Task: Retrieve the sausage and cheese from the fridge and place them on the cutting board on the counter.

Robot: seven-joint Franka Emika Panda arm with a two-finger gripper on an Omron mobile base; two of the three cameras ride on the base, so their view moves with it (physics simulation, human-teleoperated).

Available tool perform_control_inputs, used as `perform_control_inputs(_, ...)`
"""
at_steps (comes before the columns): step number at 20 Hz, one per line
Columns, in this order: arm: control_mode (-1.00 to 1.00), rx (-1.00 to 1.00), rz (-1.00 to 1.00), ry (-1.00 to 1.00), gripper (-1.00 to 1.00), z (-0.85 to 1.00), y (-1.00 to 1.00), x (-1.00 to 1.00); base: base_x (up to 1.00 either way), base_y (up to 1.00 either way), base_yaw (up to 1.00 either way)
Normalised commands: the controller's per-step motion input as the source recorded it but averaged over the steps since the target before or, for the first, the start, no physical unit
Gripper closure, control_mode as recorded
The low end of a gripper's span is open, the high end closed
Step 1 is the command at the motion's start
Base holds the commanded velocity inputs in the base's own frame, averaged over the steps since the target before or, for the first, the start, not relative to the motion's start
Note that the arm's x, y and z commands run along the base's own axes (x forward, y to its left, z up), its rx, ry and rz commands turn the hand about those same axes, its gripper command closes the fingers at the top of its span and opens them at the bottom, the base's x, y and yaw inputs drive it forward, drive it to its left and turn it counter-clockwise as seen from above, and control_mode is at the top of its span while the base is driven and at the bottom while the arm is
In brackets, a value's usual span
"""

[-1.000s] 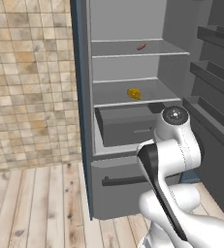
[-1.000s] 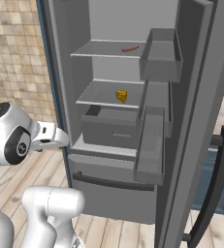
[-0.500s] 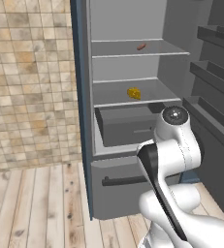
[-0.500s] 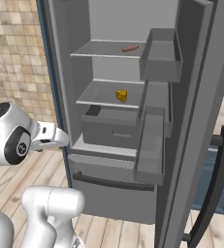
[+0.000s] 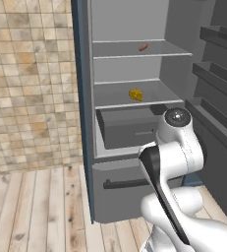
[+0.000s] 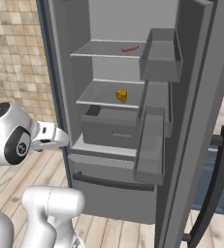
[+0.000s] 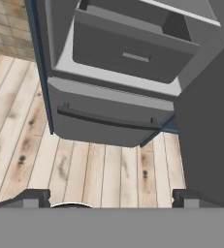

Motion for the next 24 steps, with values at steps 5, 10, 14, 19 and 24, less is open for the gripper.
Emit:
perform_control_inputs(5,1.0,0.0,0.0,0.0,-1.0,0.0,0.0,0.0,0.0,0.0,0.0)
perform_control_inputs(10,1.0,0.0,0.0,0.0,-1.0,0.0,0.0,0.0,0.29,-0.1,0.0)
perform_control_inputs(14,1.0,0.0,0.0,0.0,-1.0,0.0,0.0,0.0,0.48,-0.18,0.0)
perform_control_inputs(19,1.0,0.0,0.0,0.0,-1.0,0.0,0.0,0.0,0.39,-0.25,0.0)
perform_control_inputs(24,1.0,0.0,0.0,0.0,-1.0,0.0,0.0,0.0,0.4,-0.28,0.0)
